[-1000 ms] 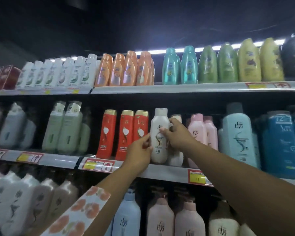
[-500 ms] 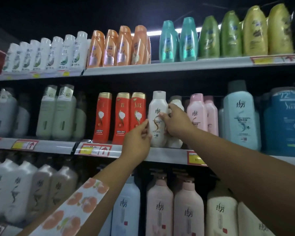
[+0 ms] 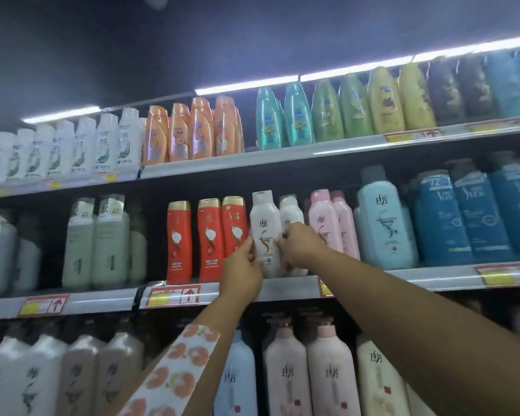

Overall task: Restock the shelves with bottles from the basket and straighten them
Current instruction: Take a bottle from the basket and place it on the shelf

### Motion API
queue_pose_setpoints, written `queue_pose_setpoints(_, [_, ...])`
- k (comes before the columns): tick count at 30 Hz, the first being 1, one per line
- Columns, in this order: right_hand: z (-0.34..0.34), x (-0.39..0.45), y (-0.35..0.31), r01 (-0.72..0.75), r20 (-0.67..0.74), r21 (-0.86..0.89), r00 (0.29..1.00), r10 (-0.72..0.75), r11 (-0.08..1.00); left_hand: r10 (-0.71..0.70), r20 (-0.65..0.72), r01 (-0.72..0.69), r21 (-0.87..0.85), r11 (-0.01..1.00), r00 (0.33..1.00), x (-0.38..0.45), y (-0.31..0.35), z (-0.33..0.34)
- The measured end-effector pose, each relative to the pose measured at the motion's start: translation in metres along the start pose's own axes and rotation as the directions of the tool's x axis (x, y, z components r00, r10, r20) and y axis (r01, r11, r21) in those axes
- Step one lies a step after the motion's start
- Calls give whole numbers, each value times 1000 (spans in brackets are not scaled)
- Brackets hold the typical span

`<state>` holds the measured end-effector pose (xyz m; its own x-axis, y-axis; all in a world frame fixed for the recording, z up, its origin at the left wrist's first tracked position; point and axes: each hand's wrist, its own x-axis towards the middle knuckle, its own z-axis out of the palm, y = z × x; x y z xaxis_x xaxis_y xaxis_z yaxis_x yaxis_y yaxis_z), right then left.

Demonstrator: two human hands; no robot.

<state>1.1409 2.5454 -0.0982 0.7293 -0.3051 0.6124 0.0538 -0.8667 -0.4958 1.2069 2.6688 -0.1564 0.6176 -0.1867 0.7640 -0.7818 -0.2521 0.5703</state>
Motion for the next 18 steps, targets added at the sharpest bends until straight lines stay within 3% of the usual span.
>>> queue_pose_setpoints(15, [12,2,22,40,2,292,999,-43,956,47,-61,-35,190,981,997,-8,-6,8])
queue_pose_setpoints(18, [15,5,25,56,-24,266,998,-51,962,94,-69,-73,262,962,993,-3,-9,10])
